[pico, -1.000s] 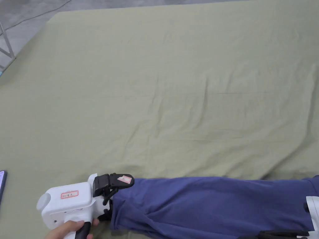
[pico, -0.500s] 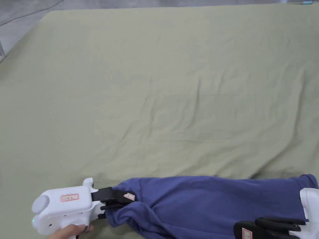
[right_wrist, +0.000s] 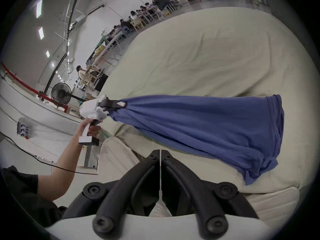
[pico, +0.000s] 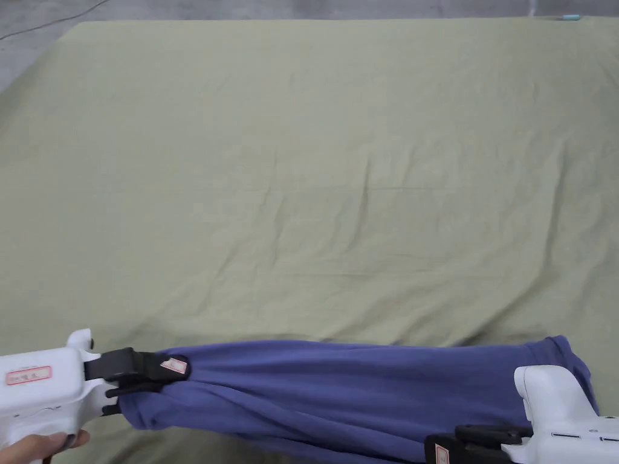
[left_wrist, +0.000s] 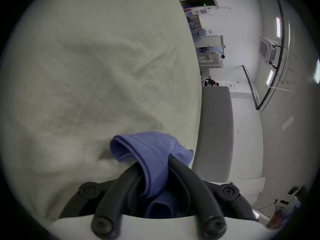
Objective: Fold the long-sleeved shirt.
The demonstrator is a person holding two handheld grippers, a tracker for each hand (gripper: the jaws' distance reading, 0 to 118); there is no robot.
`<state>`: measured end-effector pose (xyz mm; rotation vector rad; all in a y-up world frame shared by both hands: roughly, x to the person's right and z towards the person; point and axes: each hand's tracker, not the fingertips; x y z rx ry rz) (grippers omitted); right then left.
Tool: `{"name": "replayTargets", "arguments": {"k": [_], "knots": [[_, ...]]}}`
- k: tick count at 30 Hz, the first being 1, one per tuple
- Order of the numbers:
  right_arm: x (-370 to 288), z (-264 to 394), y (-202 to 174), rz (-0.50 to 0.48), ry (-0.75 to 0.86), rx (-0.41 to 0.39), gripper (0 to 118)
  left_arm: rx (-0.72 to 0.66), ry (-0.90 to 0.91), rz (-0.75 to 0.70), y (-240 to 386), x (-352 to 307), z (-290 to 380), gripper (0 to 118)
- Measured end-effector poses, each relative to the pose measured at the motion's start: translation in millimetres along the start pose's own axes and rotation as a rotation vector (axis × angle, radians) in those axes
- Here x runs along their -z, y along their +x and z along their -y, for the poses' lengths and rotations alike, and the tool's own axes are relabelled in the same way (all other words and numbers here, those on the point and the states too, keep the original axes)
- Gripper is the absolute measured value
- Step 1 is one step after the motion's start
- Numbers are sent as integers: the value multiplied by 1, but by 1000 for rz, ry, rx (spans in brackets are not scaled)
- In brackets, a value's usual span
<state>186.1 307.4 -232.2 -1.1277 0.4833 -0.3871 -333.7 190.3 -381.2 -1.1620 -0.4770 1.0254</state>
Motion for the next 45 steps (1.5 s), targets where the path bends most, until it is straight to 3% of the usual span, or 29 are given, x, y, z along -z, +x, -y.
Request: {"name": "replayTargets", "arguments": {"k": [14,21,24,29,34,40,45], "knots": [[2,-3,-8,17,-14,2,3,23,114,-109,-24,-87,-39,4],[8,-2,-26,90,-13,-68,3,28,132,-239,-24,-117,-47,4],[13,-2,-26,82,-22,-64,3,14,143,-371,-2,-110,-37,4],[17,-3,-26,122,-48,-47,3,261,106,-592,65,-72,-7,4],[7,-2,-19,126,-35,-30,3,396,20,-479,130,-22,29,4],[-9,5,-8,136,-8,-15,3,591,-146,-549,183,72,68,4],[-22,14,7,149,3,21,3,626,-266,-478,203,150,95,4]]}}
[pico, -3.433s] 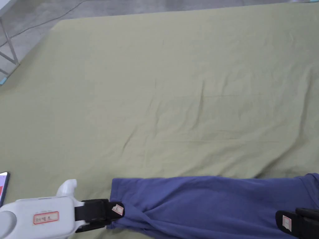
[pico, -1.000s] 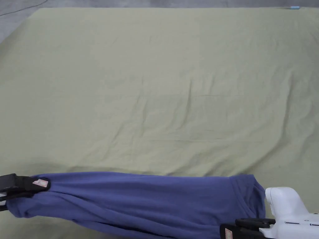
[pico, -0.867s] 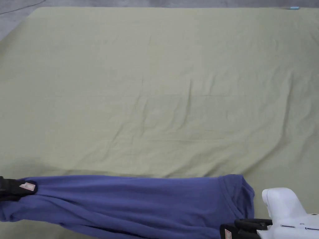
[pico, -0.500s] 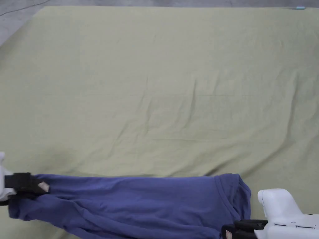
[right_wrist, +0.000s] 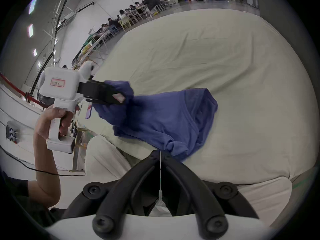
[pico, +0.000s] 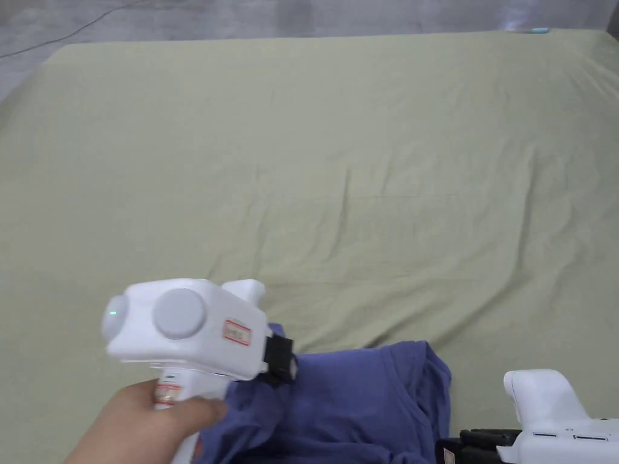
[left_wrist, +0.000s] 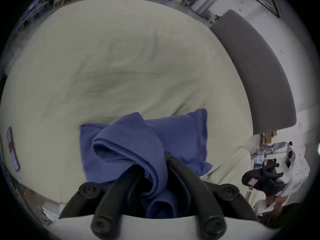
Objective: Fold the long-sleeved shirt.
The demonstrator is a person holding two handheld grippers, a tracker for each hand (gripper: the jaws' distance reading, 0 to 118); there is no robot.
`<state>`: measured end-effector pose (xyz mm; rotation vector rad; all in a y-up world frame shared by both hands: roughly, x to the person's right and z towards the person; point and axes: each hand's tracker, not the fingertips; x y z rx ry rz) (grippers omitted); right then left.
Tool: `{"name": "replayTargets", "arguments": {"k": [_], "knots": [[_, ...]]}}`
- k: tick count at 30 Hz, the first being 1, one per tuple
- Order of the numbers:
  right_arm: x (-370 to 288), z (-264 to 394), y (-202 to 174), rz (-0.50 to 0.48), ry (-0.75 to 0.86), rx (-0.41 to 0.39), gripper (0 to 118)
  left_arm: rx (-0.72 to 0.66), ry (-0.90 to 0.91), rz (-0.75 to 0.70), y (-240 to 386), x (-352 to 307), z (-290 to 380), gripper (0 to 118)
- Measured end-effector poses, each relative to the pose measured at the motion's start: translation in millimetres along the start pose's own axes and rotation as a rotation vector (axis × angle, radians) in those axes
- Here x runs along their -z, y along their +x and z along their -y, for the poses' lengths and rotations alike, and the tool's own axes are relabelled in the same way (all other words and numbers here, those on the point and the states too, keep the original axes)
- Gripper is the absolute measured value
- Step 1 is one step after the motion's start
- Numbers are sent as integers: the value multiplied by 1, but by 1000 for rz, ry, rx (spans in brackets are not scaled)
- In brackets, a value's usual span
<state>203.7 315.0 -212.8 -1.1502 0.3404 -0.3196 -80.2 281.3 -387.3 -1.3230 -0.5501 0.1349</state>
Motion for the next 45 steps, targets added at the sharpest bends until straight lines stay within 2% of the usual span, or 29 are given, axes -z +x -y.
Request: {"name": "replayTargets", "arguments": {"k": [8,11,12,13,14,15,16,17,20,21,24,25,26,27,29,33,39,40,43,45], "knots": [[-13,12,26,18,8,54,3,132,-117,-15,87,84,-7,4],[-15,14,31,22,10,63,3,128,-152,-26,96,110,-1,6],[-15,14,32,22,10,64,3,117,-151,-33,97,116,1,14],[-15,14,34,20,11,67,3,96,-140,-21,97,121,3,42],[-14,14,35,17,10,69,3,67,-109,26,94,122,5,91],[-13,14,36,15,9,71,3,47,-93,99,90,121,7,118],[-13,14,36,13,9,73,3,13,-96,178,89,117,9,118],[-12,14,37,12,9,76,3,-21,-9,220,86,108,14,118],[-12,14,40,3,12,86,3,-51,56,290,75,80,21,118],[-11,14,41,-2,12,90,3,-75,73,318,68,65,21,117],[-8,13,43,-8,9,105,3,-202,139,369,39,40,33,81],[-7,13,43,-7,8,108,3,-216,174,324,29,16,28,81],[-6,14,44,-7,8,111,3,-199,194,229,25,14,32,32],[-5,14,44,-9,8,113,3,-178,218,141,23,15,35,0],[-4,15,44,-17,5,119,3,-117,201,1,19,14,37,0],[-2,17,43,-18,4,134,3,-147,99,95,21,46,45,0],[2,24,48,-8,-13,152,3,13,-31,74,74,114,48,0],[2,25,49,-7,-17,153,3,28,-51,59,84,121,49,0],[0,29,51,-1,-26,159,3,212,-42,-82,129,139,54,0],[-3,30,52,-1,-24,161,3,251,-58,-77,149,150,57,0]]}}
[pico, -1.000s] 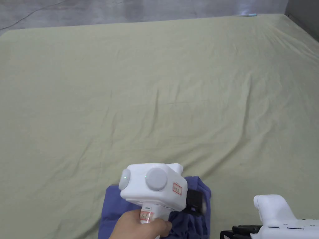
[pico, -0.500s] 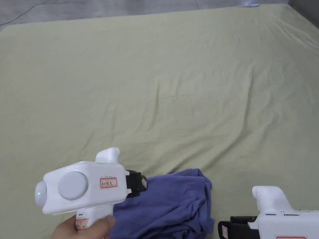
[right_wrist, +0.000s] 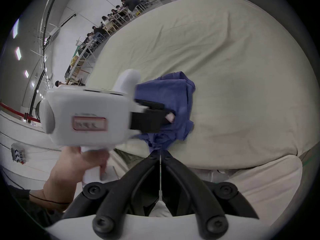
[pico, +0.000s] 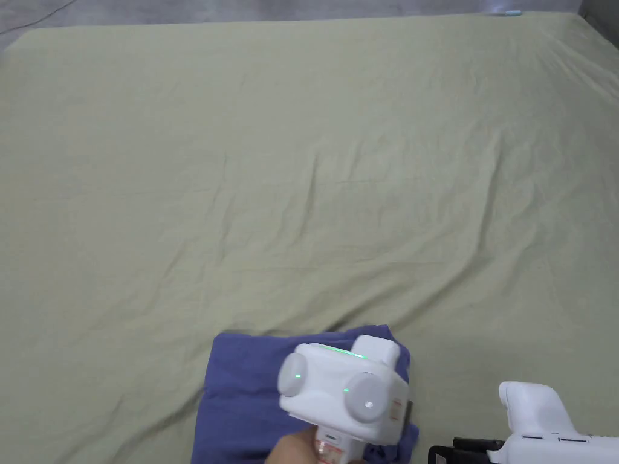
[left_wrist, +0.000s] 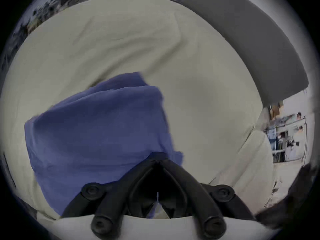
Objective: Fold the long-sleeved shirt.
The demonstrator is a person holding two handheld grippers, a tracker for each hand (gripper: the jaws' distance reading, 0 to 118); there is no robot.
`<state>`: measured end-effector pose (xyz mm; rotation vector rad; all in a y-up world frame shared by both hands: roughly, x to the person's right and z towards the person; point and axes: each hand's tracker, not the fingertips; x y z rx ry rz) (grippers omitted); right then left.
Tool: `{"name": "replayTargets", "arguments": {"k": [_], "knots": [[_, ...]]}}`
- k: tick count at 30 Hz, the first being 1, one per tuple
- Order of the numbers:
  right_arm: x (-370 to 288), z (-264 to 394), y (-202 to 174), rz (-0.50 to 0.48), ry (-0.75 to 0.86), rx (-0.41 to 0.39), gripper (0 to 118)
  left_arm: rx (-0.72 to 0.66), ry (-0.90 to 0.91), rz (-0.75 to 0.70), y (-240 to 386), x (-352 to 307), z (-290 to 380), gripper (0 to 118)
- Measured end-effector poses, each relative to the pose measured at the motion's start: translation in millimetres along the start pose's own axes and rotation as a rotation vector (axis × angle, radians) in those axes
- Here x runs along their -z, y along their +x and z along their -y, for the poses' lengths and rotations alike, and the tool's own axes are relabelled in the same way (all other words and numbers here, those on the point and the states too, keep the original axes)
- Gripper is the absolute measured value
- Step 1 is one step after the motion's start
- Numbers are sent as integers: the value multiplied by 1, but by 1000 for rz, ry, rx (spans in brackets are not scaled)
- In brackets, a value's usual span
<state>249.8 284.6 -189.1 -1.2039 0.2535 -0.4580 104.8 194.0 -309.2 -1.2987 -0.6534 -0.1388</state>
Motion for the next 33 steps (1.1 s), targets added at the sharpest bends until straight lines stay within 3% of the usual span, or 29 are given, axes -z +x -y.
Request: {"name": "replayTargets", "arguments": {"k": [5,8,14,24,29,33], "knots": [[-19,2,9,27,45,23,3,-59,-19,217,21,6,-15,0],[-32,2,16,42,78,37,3,-1,30,240,28,-13,-17,0],[-40,-10,16,42,132,44,3,-140,177,359,-44,-96,-2,0],[40,-63,-44,-123,58,-81,3,-420,271,43,-187,-184,79,0],[92,-84,-62,84,40,-185,3,-538,270,40,-207,-179,100,0],[129,-88,-38,113,-45,-80,3,-551,245,65,-204,-165,98,0]]}}
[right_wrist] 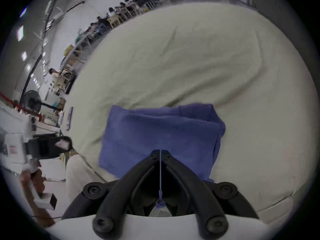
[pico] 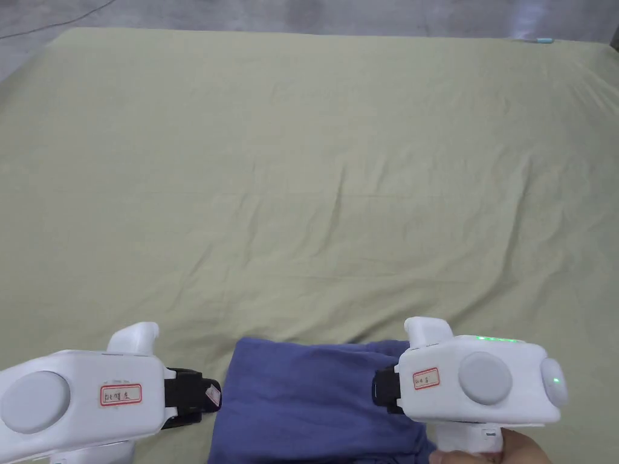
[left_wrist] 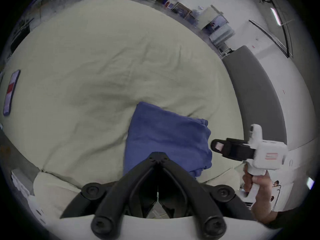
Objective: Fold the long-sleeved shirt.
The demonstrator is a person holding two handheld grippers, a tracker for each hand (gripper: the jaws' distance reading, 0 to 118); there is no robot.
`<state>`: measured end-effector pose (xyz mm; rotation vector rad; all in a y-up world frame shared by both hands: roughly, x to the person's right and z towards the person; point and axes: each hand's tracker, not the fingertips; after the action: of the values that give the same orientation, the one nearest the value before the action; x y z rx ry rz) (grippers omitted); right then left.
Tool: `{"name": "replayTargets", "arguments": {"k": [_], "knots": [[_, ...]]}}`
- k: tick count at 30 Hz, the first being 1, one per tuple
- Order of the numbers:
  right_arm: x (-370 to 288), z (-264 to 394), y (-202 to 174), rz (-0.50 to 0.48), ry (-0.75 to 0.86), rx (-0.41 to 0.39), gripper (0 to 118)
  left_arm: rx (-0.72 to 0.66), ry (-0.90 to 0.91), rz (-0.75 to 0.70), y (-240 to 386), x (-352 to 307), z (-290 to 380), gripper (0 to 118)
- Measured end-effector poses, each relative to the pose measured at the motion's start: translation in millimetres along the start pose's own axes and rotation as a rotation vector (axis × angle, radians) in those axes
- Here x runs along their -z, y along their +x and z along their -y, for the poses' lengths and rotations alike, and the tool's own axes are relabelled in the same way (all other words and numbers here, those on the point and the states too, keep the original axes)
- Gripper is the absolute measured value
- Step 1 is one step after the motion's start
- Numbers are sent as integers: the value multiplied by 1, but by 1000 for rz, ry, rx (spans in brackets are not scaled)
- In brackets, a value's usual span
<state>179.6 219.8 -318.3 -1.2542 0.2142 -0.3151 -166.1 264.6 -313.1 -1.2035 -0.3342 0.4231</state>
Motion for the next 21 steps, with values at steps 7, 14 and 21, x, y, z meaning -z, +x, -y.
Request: {"name": "replayTargets", "arguments": {"k": [7,14,21], "knots": [[49,18,31,51,-43,-44,3,53,-27,8,17,10,-5,0],[46,12,42,3,-68,-5,3,49,-18,-8,10,14,-16,0],[45,15,63,-99,-62,42,3,-153,-158,286,-48,71,-32,118]]}}
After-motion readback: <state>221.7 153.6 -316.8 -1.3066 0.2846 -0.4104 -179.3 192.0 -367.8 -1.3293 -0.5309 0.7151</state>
